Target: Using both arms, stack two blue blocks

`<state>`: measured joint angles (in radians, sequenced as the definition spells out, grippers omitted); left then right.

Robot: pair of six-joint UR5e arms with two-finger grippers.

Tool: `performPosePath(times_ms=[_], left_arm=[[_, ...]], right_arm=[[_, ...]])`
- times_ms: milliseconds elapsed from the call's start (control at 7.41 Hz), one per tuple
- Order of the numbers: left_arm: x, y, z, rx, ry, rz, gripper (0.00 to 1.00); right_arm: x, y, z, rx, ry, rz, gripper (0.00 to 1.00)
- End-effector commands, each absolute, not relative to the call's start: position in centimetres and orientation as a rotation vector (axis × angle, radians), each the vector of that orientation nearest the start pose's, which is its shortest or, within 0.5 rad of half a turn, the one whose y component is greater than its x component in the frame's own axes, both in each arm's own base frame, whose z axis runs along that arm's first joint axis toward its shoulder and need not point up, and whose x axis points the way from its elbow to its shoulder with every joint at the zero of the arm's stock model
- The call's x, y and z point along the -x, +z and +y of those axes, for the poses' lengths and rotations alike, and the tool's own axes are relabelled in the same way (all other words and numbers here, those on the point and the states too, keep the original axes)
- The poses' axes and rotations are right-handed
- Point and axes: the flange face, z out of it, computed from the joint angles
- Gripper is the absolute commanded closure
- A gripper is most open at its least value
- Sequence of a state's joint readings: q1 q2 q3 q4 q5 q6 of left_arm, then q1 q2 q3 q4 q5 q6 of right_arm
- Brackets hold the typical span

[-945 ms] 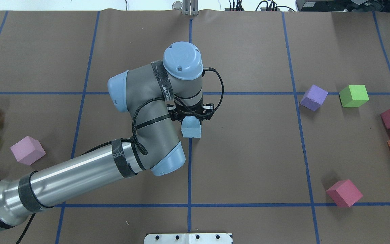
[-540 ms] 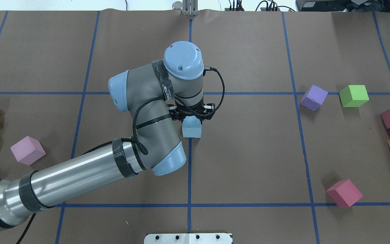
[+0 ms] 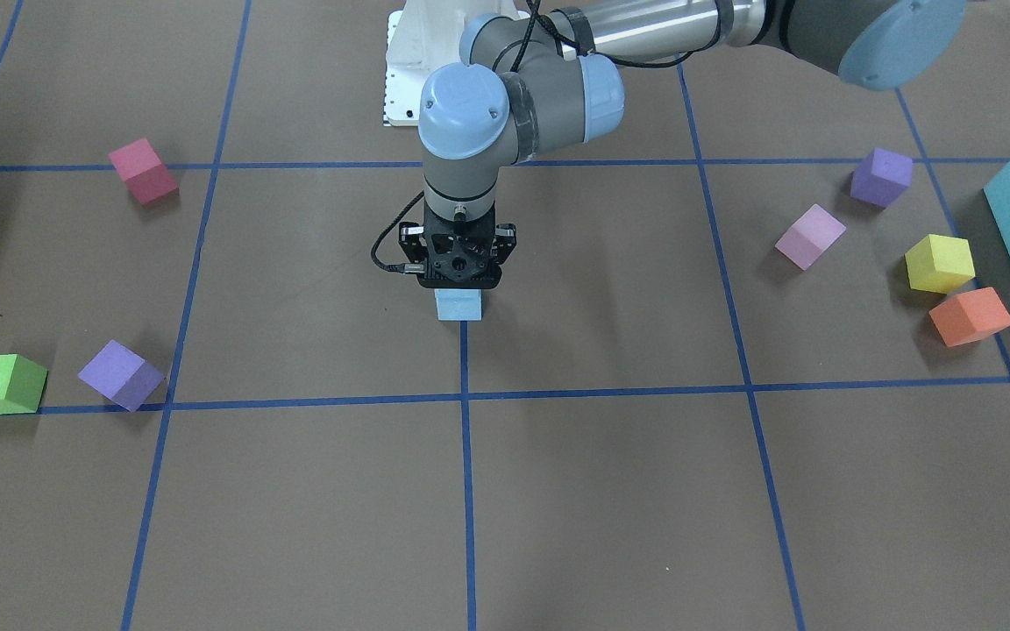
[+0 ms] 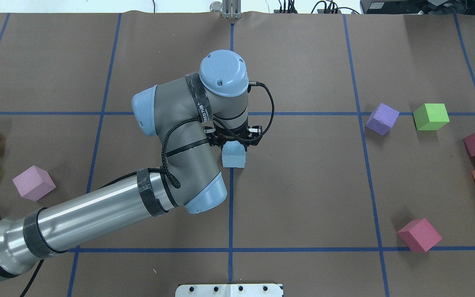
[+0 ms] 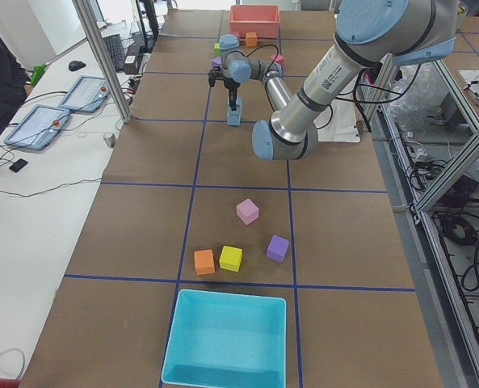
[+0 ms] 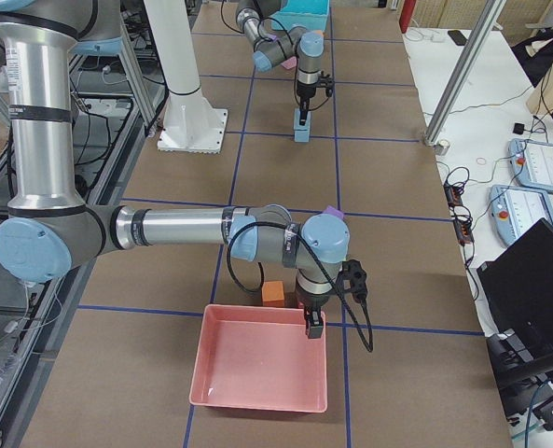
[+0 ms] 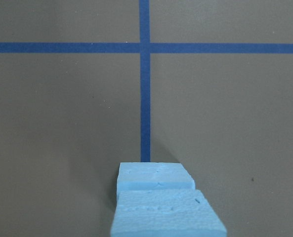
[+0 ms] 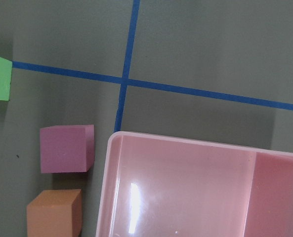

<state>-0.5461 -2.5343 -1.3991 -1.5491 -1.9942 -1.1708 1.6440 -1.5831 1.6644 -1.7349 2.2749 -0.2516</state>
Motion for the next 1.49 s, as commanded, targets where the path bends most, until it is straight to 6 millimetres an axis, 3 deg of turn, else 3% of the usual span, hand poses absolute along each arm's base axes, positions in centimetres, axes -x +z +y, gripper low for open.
performPosePath(times_ms=[0, 135, 270, 540, 675, 810, 1080, 1215, 1350], left_arm=[[-60.1, 12.1, -47.3, 0.012, 0.027, 0.859, 0.24], [-60.1, 12.1, -47.3, 0.012, 0.027, 0.859, 0.18], [-60.1, 12.2, -47.3, 0.012, 0.028, 0.857, 0.05], [-59.2, 11.2, -46.9, -0.001, 0.033, 0.877, 0.02], [-56.6, 9.9, -47.8, -0.024, 0.02, 0.909, 0.02], [-52.4, 10.6, -48.8, -0.041, 0.051, 0.927, 0.02], [-39.8, 17.7, -50.4, -0.098, 0.102, 0.941, 0.02], [-33.4, 21.1, -52.2, -0.117, 0.12, 0.945, 0.02], [-28.6, 24.2, -53.5, -0.139, 0.128, 0.932, 0.02]], right_arm=[[-10.3, 63.9, -47.3, -0.037, -0.143, -0.708, 0.0], [-10.4, 63.9, -47.3, -0.037, -0.142, -0.708, 0.0], [-10.3, 63.9, -47.3, -0.037, -0.143, -0.709, 0.0], [-10.3, 63.9, -47.3, -0.037, -0.143, -0.709, 0.0], [-10.3, 63.9, -47.3, -0.037, -0.143, -0.708, 0.0], [-10.4, 63.9, -47.3, -0.037, -0.142, -0.708, 0.0], [-10.3, 64.0, -47.3, -0.033, -0.139, -0.708, 0.0], [-10.3, 64.0, -47.3, -0.03, -0.133, -0.708, 0.0], [-10.3, 64.0, -47.3, -0.029, -0.13, -0.708, 0.0]])
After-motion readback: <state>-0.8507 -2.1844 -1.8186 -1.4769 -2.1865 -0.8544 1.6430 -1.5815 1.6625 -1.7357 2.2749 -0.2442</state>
